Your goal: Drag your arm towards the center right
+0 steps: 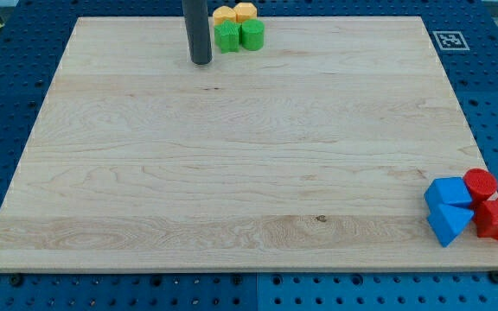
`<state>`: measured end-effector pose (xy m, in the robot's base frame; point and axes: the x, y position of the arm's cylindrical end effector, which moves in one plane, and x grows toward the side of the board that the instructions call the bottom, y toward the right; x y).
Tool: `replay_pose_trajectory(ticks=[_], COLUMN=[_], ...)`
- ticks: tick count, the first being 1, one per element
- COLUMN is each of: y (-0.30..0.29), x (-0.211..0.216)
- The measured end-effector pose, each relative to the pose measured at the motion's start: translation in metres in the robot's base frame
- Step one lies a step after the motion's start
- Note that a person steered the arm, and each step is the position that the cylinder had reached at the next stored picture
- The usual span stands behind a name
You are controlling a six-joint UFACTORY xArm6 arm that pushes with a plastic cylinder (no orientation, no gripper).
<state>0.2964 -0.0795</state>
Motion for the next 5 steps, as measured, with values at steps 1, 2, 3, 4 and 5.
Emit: replay_pose_trajectory(ticks=[1, 2, 3, 4, 5], y=[0.0, 0.012, 0.029, 0.038, 0.047], x=[0.002, 0.011, 0.018, 0.019, 0.034])
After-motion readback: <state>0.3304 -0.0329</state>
